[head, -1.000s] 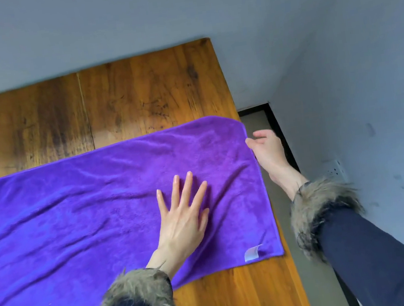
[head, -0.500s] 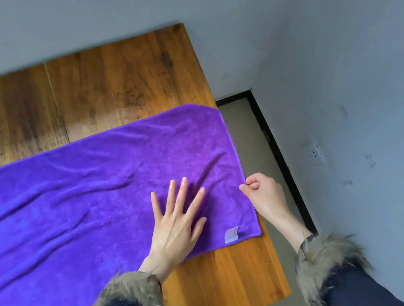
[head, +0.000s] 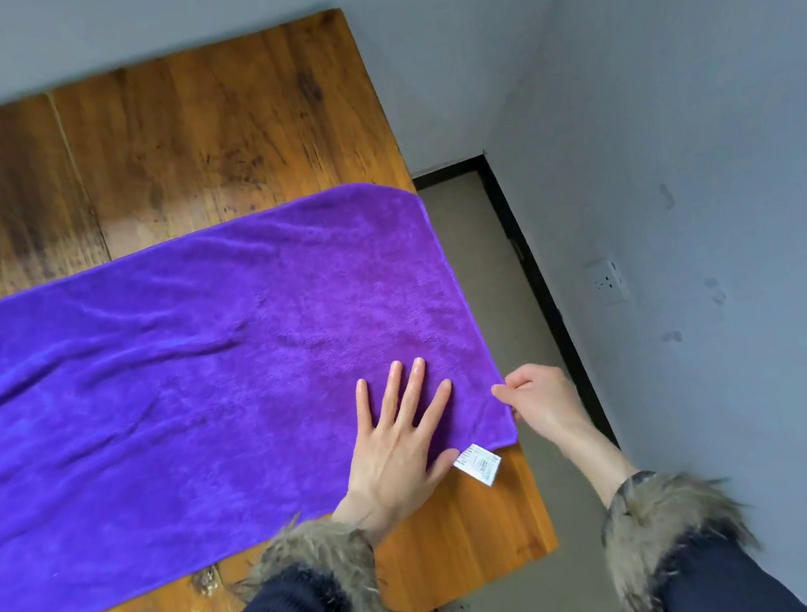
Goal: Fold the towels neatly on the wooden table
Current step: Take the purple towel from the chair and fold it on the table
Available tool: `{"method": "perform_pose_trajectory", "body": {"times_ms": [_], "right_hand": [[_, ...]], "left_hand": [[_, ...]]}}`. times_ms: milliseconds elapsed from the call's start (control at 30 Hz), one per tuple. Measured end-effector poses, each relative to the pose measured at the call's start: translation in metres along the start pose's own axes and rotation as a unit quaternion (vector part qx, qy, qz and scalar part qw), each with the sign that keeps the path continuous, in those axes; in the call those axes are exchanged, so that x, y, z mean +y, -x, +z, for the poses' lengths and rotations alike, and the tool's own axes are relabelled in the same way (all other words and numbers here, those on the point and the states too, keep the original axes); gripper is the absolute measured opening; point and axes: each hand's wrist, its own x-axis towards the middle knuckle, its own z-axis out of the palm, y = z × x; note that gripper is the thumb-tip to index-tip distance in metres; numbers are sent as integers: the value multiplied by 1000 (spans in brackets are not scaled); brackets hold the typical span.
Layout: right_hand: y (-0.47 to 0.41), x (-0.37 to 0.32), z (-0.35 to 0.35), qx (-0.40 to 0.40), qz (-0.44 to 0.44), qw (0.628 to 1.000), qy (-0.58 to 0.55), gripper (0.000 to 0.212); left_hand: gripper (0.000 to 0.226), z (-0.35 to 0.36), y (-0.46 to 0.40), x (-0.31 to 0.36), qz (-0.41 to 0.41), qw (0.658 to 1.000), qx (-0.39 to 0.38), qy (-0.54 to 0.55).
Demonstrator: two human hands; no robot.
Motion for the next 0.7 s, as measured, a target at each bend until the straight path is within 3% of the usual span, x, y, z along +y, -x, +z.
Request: {"method": "perform_pose_trajectory", "body": {"times_ms": [133, 233, 367, 567, 700], "right_hand": [[10, -7, -6, -62, -19, 995, -80, 10], [17, -18, -3, -156, -70, 980, -106, 13], [10, -34, -3, -205, -121, 964, -116, 25], [-9, -51, -7, -186, -136, 964, -132, 28], [-17, -55, -3, -163, -124, 971, -120, 29]], "left_hand": [[38, -8, -2, -4, 8, 988, 72, 140], [32, -24, -3, -9, -89, 937, 128, 312], [24, -45, -9, -10, -215, 872, 45, 437], [40, -48, -23, 15, -283, 920, -24, 271], [26, -47, -29, 24, -304, 922, -31, 240]]}}
